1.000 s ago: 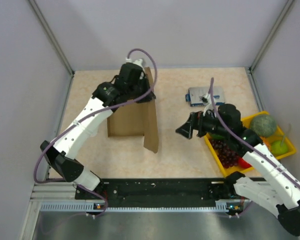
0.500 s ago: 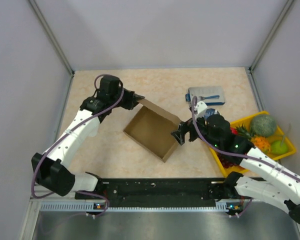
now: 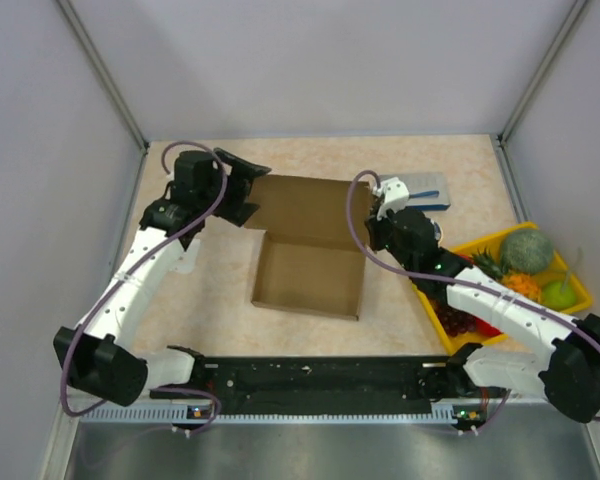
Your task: Fold the paper box
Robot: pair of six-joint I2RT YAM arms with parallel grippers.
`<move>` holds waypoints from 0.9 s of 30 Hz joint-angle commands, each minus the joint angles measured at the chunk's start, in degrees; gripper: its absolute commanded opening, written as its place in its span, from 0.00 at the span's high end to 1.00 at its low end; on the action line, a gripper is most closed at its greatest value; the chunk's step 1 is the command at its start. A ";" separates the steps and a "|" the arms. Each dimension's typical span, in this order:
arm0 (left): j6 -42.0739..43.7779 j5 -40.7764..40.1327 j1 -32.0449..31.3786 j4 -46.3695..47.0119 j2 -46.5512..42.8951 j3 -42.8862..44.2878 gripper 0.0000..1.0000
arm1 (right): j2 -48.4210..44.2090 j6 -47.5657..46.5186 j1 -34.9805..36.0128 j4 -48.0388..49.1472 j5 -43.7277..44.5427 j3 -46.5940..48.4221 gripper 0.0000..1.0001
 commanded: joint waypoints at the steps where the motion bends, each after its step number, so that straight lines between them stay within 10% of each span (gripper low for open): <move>1: 27.78 -5.77 5.08 -9.69 -8.31 -1.42 0.02 | 0.81 -0.04 -6.53 8.00 -10.28 1.60 1.00; 8: 45.87 -9.63 21.14 -15.66 -20.28 -17.00 0.02 | 3.27 -1.01 -12.51 9.06 -15.06 2.48 1.00; 14: 38.31 13.55 39.78 -6.22 -7.55 -28.16 0.03 | 2.57 -1.10 -13.83 9.85 -16.47 2.57 1.00; 20: 42.34 -15.94 40.69 -3.62 4.57 -20.63 0.02 | 0.29 0.31 -13.83 9.50 -20.77 1.95 1.00; 27: 52.10 -16.66 40.26 -9.17 24.36 -5.51 0.02 | -2.44 0.75 -13.83 10.29 -22.35 0.63 1.00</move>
